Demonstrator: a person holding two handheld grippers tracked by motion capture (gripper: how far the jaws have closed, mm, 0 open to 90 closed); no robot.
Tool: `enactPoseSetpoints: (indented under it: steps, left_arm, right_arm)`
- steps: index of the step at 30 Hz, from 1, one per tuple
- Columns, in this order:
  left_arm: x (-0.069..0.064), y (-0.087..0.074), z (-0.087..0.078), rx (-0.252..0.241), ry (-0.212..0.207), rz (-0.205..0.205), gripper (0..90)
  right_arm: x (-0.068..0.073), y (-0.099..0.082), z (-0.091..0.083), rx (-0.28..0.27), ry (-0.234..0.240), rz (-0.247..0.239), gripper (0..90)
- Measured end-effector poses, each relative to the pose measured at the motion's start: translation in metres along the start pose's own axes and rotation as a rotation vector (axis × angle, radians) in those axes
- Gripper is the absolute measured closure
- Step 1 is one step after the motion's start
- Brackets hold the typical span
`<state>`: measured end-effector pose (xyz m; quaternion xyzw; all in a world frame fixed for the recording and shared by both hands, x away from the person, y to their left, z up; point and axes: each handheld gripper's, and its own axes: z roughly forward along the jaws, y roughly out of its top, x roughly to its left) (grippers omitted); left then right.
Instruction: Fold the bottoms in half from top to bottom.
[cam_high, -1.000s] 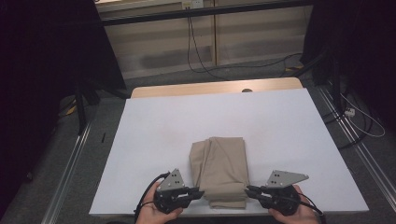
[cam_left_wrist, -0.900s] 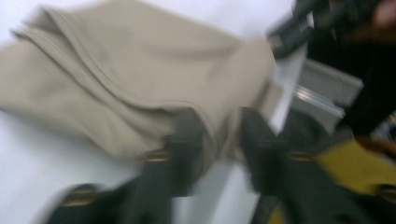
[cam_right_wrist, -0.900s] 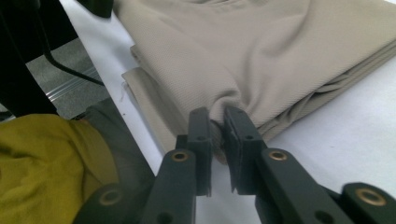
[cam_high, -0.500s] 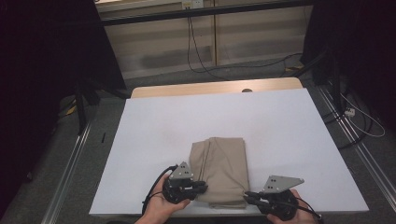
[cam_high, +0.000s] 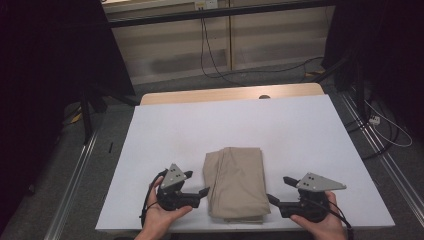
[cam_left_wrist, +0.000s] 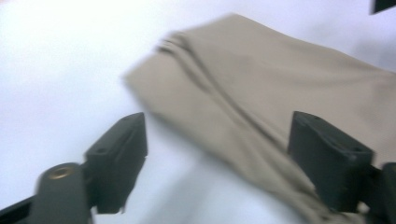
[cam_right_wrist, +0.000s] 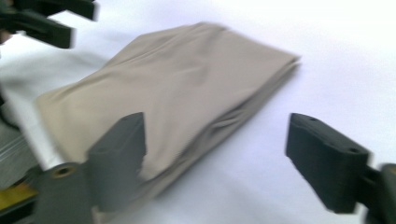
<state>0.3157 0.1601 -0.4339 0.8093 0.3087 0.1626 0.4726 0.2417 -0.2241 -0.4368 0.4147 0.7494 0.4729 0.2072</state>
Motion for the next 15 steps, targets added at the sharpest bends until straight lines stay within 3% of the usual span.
enactPoseSetpoints:
  steps: [2,3,6,8,9,13,15]
  left_arm:
    - [0.007,-0.001,-0.005,-0.035,0.013,-0.026,8.7]
    - [0.011,-0.003,-0.009,-0.056,0.025,-0.041,8.5]
    - [0.018,-0.006,-0.015,-0.077,0.029,-0.033,5.5]
    - [0.023,-0.009,-0.017,-0.087,0.008,-0.054,5.1]
    - [0.024,-0.009,-0.017,-0.087,0.017,-0.069,5.1]
    - [0.030,-0.009,-0.017,-0.105,0.044,-0.098,5.9]
    - [0.031,-0.009,-0.017,-0.106,0.045,-0.100,5.9]
  right_arm:
    - [-0.007,0.001,-0.003,-0.021,-0.033,0.019,13.9]
    - [-0.011,0.001,-0.004,-0.030,-0.053,0.028,11.7]
    - [-0.023,0.000,-0.009,-0.047,-0.117,0.051,10.3]
    - [-0.028,-0.001,-0.012,-0.051,-0.170,0.073,9.2]
    - [-0.030,-0.001,-0.012,-0.057,-0.190,0.091,9.3]
    - [-0.032,-0.001,-0.012,-0.078,-0.202,0.097,7.6]
    - [-0.031,0.000,-0.011,-0.084,-0.185,0.094,7.9]
